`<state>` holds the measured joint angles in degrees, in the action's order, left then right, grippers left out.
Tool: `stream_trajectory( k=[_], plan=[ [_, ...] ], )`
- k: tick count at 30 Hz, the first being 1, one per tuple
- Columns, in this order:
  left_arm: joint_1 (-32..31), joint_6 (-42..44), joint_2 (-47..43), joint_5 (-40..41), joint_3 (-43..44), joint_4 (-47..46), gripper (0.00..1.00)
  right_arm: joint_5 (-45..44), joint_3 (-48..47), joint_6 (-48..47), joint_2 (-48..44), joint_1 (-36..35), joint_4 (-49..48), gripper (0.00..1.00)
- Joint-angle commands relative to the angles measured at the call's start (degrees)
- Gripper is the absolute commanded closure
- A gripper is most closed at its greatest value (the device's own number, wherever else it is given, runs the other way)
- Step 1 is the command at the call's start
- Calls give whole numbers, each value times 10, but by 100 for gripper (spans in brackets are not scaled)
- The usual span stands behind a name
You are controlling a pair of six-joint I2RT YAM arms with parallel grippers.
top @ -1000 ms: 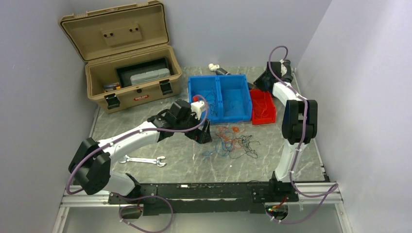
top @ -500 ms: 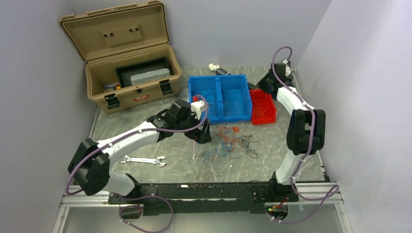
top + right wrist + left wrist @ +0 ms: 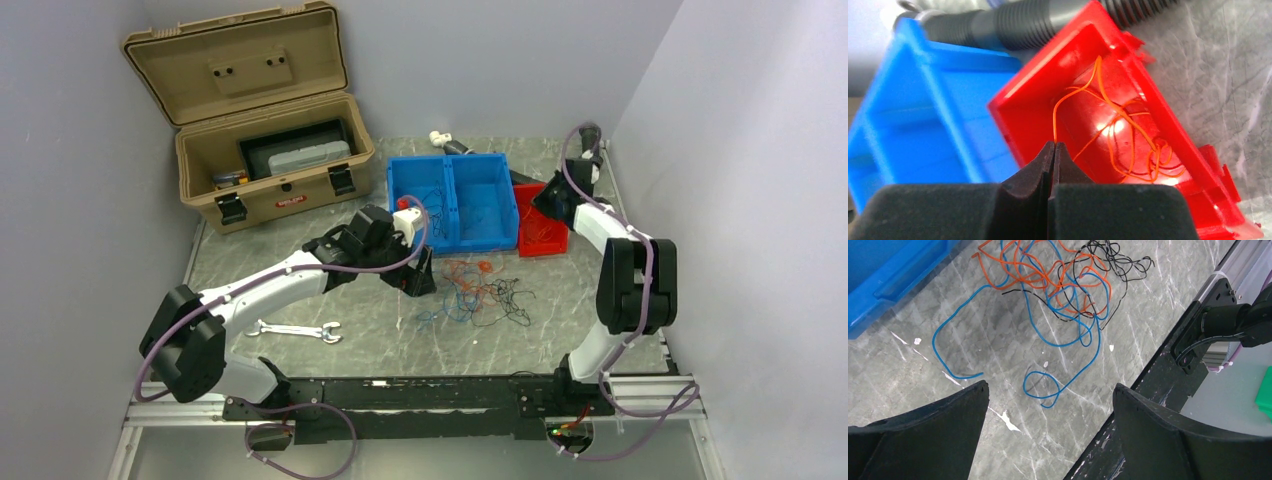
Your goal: Untangle the cables
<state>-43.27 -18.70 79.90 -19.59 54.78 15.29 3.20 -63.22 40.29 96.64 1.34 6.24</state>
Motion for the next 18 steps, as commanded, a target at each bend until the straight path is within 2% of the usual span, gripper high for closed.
stream_trajectory(
  k=[1, 7, 11, 15, 18],
  plan=[
    [-5, 10, -17, 3, 19, -3, 4, 7, 17, 12, 46, 11, -56, 100],
    [-5, 9, -18, 6, 18, 1, 4, 0, -33, -3, 137, 16, -37, 100],
    [-5, 10, -21, 9, 20, 5, 4, -4, -50, -30, 144, 15, -18, 100],
    [-6, 11, -20, 9, 22, 5, 4, -22, -47, -65, 108, 5, -3, 89],
    [-7, 10, -16, 7, 25, 4, 4, -47, -49, -90, 85, -3, 15, 77]
  ],
)
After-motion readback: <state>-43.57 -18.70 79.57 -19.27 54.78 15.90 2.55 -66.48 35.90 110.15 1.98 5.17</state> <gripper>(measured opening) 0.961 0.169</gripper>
